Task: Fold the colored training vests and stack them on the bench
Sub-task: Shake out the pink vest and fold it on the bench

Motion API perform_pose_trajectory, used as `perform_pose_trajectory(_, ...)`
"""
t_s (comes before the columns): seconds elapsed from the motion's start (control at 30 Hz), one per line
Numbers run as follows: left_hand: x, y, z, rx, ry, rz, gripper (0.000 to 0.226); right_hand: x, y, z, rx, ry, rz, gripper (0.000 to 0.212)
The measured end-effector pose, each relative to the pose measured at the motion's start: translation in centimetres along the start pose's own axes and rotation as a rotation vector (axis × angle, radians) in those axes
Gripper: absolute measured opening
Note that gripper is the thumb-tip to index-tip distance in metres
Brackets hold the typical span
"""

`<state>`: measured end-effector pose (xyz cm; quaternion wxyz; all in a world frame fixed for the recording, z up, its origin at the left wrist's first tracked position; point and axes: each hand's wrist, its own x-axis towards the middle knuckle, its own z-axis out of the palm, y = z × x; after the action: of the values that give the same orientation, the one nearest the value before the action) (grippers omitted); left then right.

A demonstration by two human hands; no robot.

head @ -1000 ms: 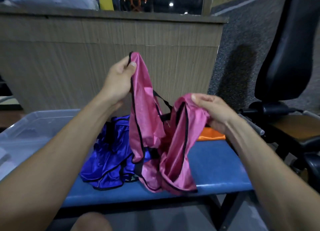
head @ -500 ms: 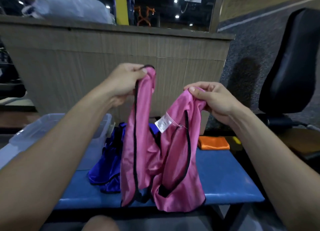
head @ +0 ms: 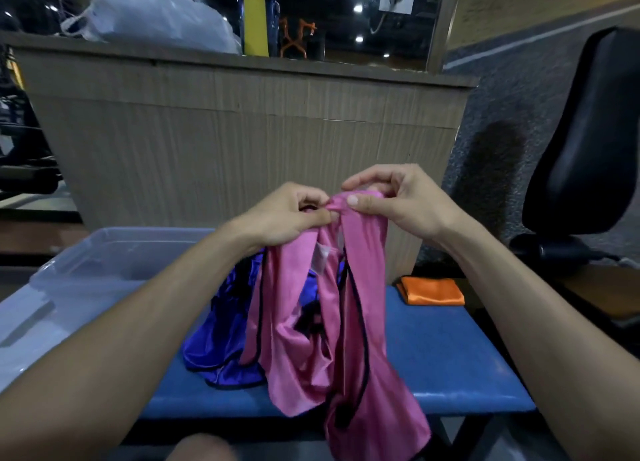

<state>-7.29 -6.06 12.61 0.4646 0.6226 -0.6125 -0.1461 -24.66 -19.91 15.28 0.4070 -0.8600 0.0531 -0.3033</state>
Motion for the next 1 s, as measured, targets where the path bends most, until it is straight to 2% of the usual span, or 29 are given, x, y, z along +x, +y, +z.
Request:
perform_pose_trajectory(0.07, 0.0, 0.0, -1.3, 0.091, 0.025, 0.01, 0.008, -0.5, 0.4, -0.8, -0.004, -0.022, 0.071, 0.025)
perform_pose_trajectory(0.13, 0.1, -0.1, -2.4, 0.173, 0.013, 0.009, 0.004, -1.2, 0.8, -1.3, -0.018, -0.113, 0.151, 0.023)
perform_pose_trajectory(0.2, 0.4, -0.5, -3.1, 0.286, 0.053, 0.028, 0.009, -1.9, 1.0, -1.5, 0.018, -0.17, 0.195, 0.021)
perform_pose_trajectory(0.37, 0.3, -1.3, -3.5, 0.409, 0.115, -0.009, 0.009, -3.2, 1.1, -2.1, 0.36, -0.12, 0.265, 0.016)
perform_pose_trajectory(0.47, 0.1, -1.1, -3.1, 0.501, 0.122, -0.028, 0.013, -3.2, 1.8, -2.3, 0.387, -0.027, 0.258, 0.01)
perform_pose_trajectory(0.53, -0.2, -0.6, -3.0, 0.401, 0.114, -0.043, 0.025, -2.9, 2.6, -2.5, 0.316, 0.096, 0.257, 0.01)
perform_pose_trajectory(0.63, -0.9, 1.5, -2.5, -0.182, 0.006, -0.186, 0.03, -2.5, 3.9, -2.2, 0.077, 0.16, 0.253, 0.018)
perform_pose_trajectory(0.7, -1.1, 3.0, -2.1, -0.363, -0.103, -0.236, 0.028, -1.9, 4.8, -1.3, -0.069, 0.15, 0.252, 0.025)
perform_pose_trajectory(0.77, -0.7, 3.6, -1.9, -0.405, -0.211, -0.224, 0.03, -1.3, 5.3, 0.0, -0.087, 0.172, 0.268, 0.029)
perform_pose_trajectory(0.83, -0.3, 3.5, -1.9, -0.351, -0.259, -0.205, 0.035, -0.7, 5.0, 1.1, 0.063, 0.216, 0.323, 0.028)
perform_pose_trajectory(0.9, 0.2, 2.8, -1.9, -0.211, -0.174, -0.187, 0.041, -0.5, 4.4, 1.6, 0.246, 0.23, 0.345, 0.03)
perform_pose_trajectory(1.0, 0.8, 1.8, -1.7, 0.001, 0.014, -0.106, 0.039, -1.1, 3.3, 1.8, 0.333, 0.074, 0.299, 0.048)
